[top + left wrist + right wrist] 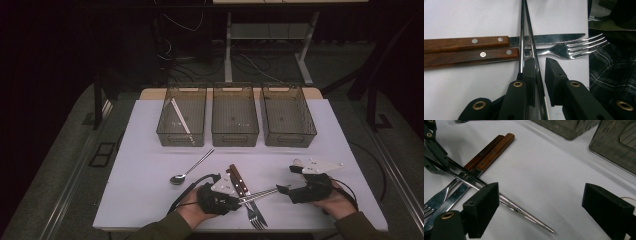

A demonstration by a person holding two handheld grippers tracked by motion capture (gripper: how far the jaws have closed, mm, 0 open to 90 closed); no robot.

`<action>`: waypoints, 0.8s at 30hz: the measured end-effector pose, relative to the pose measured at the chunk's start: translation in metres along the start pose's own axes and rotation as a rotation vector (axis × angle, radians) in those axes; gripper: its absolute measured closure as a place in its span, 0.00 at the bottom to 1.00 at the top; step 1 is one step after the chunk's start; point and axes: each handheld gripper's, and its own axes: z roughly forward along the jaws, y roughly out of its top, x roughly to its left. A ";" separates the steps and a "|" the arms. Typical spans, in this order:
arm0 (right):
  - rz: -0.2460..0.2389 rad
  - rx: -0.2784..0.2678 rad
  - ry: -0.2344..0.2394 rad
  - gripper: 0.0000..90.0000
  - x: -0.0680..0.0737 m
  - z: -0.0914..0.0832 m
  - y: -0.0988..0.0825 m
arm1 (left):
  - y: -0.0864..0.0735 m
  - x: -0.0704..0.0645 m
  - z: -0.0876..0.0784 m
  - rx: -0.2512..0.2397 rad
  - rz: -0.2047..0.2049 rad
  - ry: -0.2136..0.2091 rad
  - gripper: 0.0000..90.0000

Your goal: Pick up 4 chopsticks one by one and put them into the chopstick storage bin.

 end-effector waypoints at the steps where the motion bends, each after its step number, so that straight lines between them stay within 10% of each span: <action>1: -0.001 0.000 0.001 0.16 0.000 0.000 0.000 | 0.000 0.000 0.001 0.004 0.000 0.002 0.87; 24: -0.003 -0.002 0.002 0.16 0.000 0.000 0.000 | 0.002 -0.004 0.005 0.026 -0.013 0.027 0.93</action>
